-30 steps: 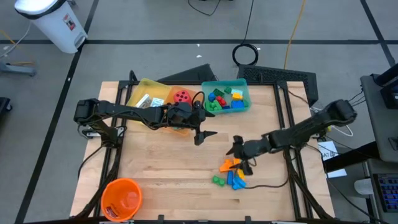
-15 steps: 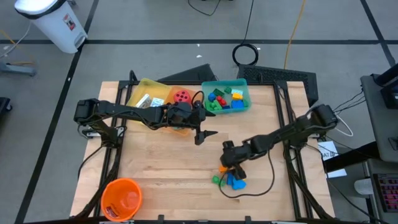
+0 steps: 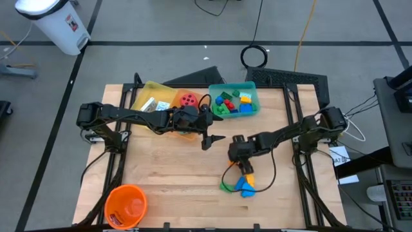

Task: Pick & Place Toys
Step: Put the orange game piece into the blue bin

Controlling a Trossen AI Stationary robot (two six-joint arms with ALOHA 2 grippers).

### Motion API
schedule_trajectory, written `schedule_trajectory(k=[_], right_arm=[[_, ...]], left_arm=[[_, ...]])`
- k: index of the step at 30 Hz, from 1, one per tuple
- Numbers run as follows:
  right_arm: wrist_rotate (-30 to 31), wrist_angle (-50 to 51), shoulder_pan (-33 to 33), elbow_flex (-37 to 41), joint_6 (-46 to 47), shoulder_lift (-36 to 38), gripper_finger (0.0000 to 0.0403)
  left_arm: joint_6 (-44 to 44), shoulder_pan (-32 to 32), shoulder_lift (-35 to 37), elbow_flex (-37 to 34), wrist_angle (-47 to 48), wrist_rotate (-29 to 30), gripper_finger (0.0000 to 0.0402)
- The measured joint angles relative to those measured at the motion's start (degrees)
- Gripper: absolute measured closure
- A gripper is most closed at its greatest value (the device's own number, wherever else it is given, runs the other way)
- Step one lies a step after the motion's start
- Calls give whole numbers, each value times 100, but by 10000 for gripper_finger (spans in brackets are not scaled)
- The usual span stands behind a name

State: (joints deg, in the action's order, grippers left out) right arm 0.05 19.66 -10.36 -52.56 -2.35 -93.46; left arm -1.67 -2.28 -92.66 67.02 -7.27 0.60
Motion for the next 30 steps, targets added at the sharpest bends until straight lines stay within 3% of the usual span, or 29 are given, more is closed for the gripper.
schedule_trajectory(k=[5,12,19,26,30], right_arm=[[-6,78,285,0,-201,20,186],[-5,170,495,0,-358,32,289],[4,260,585,-9,-543,76,316],[303,694,653,-91,-599,926,353],[304,687,876,-148,-642,1620,395]], left_arm=[[-3,2,0,0,15,0,23],[1,0,0,0,17,-2,23],[-2,0,0,0,20,-2,23],[3,1,0,0,22,-2,23],[0,0,0,0,24,-2,23]])
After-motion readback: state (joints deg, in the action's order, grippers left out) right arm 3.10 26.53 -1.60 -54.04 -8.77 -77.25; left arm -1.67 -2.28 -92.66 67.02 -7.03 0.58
